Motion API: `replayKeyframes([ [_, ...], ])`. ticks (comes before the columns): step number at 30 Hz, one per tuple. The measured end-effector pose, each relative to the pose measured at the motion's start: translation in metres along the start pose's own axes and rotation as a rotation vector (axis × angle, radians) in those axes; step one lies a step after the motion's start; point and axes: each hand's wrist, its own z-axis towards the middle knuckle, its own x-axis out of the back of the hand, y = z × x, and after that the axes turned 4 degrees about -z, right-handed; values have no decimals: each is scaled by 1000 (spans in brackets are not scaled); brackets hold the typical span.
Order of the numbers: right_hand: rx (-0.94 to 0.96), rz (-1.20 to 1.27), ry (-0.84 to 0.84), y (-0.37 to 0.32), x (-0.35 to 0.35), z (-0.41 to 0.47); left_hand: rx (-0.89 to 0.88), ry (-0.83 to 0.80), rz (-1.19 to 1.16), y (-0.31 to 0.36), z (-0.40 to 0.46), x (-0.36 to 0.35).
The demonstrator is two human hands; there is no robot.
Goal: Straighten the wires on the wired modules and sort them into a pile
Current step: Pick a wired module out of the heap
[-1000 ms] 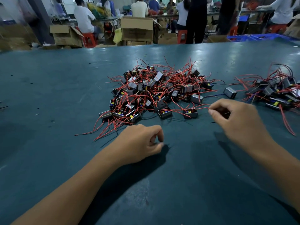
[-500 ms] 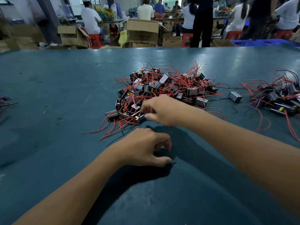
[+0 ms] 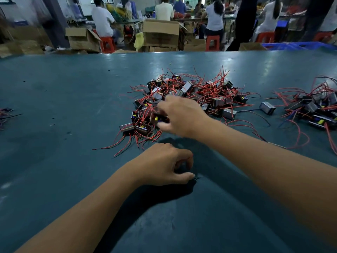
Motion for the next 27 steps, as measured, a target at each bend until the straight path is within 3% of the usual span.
replayKeyframes([
  [7, -365, 757, 200, 19, 49, -7, 15, -2, -54, -1, -1, -1],
  [10, -457, 1085, 209, 25, 63, -21, 24, -8, -54, -4, -2, 1],
  [12, -501, 1002, 167, 29, 65, -41, 27, -12, -59, -7, -4, 4],
  [16, -521, 431, 121, 26, 55, -97, 54, -18, -53, -11, -5, 9],
  [20, -583, 157, -35, 10, 40, -143, 57, -29, -53, -11, -5, 8],
  [23, -603, 313, -186, 6, 33, -157, 59, -34, -64, -10, -5, 7],
  [25, -576, 519, -167, 11, 31, -162, 69, -36, -71, -10, -5, 7],
  [27, -468, 492, -87, 26, 33, -166, 70, -31, -80, -10, -6, 8],
])
